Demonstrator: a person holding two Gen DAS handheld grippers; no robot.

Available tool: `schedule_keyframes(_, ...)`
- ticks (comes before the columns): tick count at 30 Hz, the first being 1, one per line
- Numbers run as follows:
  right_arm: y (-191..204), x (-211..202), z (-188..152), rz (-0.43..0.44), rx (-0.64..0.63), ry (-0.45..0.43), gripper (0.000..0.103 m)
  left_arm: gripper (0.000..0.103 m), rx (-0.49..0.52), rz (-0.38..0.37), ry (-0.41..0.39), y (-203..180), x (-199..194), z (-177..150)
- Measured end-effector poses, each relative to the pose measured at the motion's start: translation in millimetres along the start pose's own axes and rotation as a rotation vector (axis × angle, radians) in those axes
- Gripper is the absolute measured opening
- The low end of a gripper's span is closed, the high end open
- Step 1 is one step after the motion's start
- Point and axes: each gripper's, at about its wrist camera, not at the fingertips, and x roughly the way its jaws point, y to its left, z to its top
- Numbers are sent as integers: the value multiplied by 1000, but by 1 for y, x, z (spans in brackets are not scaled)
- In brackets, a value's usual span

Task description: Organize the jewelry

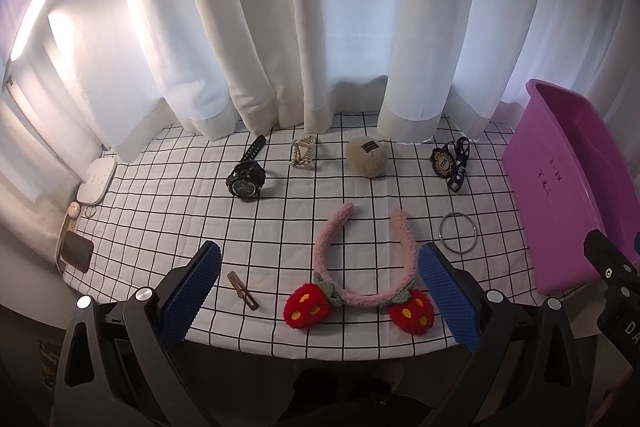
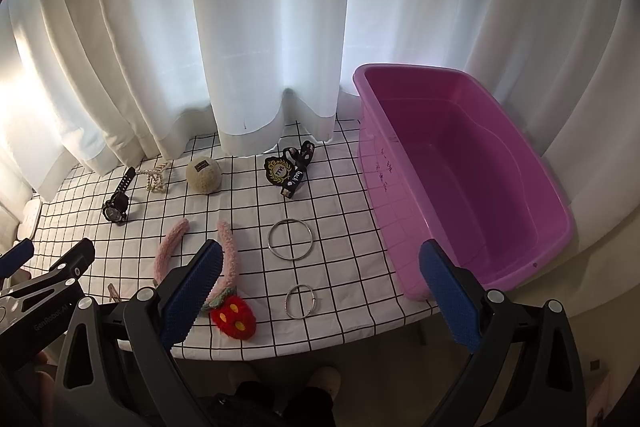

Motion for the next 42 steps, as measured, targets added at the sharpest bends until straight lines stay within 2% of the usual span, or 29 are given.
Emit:
schedule_keyframes(37, 6, 2, 0, 16, -5, 3, 94, 97, -11, -5, 4, 8, 0, -1)
schedule_keyframes(42, 7, 9, -2, 27, -37, 0, 94, 97, -26, 3, 15, 11, 6, -3)
